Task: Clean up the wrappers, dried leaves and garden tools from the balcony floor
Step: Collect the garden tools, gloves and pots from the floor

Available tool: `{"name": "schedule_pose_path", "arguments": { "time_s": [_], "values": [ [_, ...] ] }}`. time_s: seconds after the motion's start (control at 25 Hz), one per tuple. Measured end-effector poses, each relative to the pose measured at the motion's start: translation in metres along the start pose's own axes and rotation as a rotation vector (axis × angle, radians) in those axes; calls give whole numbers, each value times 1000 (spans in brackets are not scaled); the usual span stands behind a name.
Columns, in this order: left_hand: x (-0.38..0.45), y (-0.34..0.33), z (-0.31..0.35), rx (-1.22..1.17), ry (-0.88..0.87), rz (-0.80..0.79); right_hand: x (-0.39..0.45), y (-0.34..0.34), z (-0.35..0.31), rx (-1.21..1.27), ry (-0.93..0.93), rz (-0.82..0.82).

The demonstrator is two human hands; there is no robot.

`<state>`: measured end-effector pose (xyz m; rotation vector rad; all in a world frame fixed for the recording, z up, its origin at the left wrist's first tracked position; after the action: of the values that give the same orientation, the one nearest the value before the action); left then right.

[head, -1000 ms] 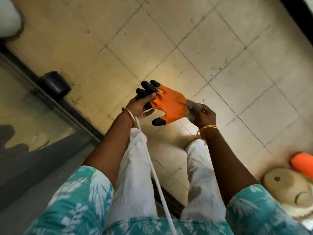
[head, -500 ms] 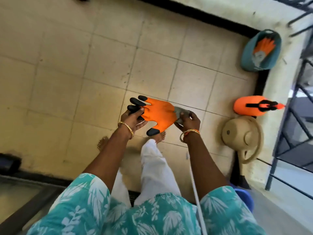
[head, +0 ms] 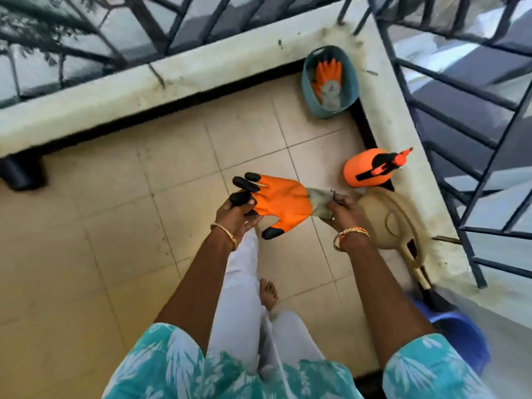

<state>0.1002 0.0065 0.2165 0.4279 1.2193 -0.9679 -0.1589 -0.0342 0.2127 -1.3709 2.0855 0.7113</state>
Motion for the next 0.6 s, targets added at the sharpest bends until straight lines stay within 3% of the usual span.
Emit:
{"name": "schedule_pose_path", "arguments": {
  "time_s": [0.16, 0.36, 0.6],
  "values": [
    [69, -61, 58, 130, 51, -13, 74, -5, -27, -165, 43, 138],
    [154, -143, 123, 325, 36, -9, 167, -20, -58, -425, 57, 199],
    [240, -233, 169, 495, 18, 28, 260, -39, -96, -722, -8, -3]
  ]
}}
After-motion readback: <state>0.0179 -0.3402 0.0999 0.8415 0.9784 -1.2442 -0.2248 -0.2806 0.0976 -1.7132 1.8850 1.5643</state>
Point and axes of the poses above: each hand's wrist, its own x-axis towards the middle knuckle, its own y-axis out of the back of the hand, z = x × y, the point moved 10 cm from there along x, towards the middle knuckle, and after that the axes turned 8 degrees about y, right-handed, at the moved point
